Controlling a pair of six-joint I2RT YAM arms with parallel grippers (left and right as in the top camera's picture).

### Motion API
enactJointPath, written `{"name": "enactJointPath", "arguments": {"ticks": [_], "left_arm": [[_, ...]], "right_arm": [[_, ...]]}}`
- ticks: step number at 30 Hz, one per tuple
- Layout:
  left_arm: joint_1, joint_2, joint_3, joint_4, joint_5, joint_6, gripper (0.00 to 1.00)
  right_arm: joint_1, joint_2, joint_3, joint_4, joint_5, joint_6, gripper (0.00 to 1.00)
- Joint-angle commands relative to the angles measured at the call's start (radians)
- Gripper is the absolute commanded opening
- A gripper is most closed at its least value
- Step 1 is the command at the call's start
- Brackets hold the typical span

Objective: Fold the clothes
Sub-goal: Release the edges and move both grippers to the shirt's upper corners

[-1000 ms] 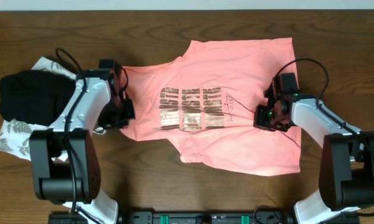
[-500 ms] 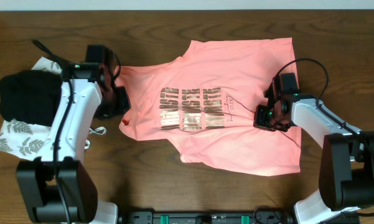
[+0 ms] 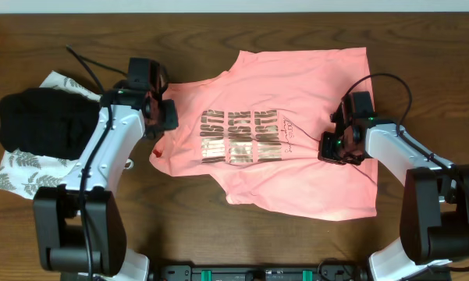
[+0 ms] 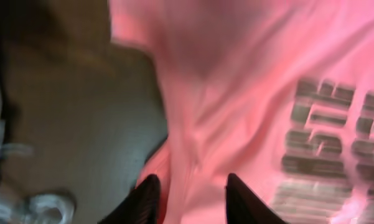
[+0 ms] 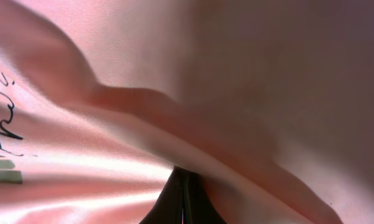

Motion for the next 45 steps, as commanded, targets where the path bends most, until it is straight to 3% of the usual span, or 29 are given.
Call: {"name": "enactJointPath", "arguments": {"ticks": [1,11,24,32,45], "left_arm": [[-0.011,0.079,0.003,0.058,0.049,0.058,0.27],[-0.024,0.219,0.003,0.290,0.071,0.099,0.06],[-0.021,0.453,0.020,0.549,0.065,0.132,0.06],[-0.012,0.486,0.061,0.804,-0.043,0.132,0.06],[0.000,0.486,0.225,0.795,-0.129,0.151,0.07]], "right_arm": [[0.010,0.011,-0.036,0.006,0.125,-0.079,0.03],[0.010,-0.208,-0.032,0.025,0.087,-0.143,0.01],[0.010,-0.280,-0.032,0.056,0.069,-0.152,0.01],[0.010,-0.220,-0.032,0.141,0.069,-0.043,0.01],[0.011,0.074,-0.032,0.186,-0.039,-0.029,0.01]]}}
